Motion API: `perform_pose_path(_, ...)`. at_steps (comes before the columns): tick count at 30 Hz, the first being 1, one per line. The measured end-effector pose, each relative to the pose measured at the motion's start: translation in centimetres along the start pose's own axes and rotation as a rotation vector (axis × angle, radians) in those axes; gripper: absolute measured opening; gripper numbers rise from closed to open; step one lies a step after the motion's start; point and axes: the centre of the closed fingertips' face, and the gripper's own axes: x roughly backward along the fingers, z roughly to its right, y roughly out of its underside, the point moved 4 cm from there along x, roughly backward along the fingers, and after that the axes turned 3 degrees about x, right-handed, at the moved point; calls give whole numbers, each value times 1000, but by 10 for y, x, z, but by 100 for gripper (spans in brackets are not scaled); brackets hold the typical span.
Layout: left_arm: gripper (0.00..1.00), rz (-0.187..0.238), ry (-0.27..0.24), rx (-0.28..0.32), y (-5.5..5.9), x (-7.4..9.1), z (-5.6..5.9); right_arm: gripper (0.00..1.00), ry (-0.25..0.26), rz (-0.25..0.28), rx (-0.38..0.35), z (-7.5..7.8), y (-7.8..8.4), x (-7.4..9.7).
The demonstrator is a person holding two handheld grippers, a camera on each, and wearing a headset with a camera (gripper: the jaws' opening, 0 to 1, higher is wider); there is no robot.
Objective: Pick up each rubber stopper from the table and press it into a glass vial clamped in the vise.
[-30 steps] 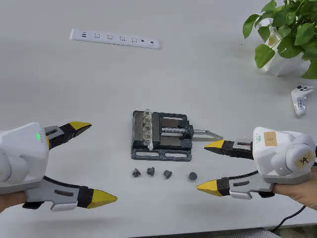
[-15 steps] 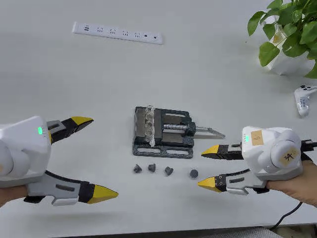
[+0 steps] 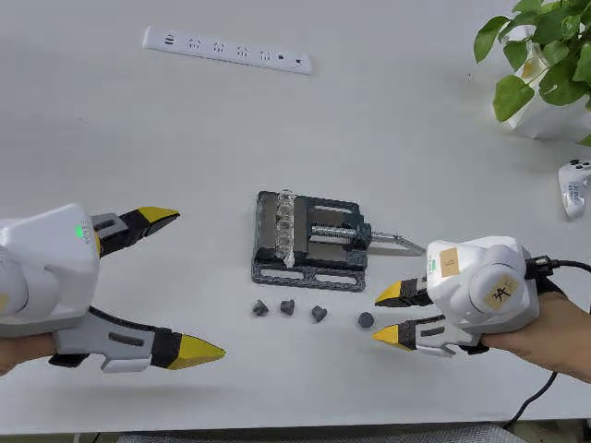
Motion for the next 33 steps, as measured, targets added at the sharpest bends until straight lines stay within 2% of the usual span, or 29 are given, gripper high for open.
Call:
perform_pose_path(8,99,9,-2,7,0,0,-1,17,-10,-49,46,3,2,-9)
perform_pose_path(33,99,29,-5,19,-1,-1,-3,11,-26,-99,101,3,2,-17)
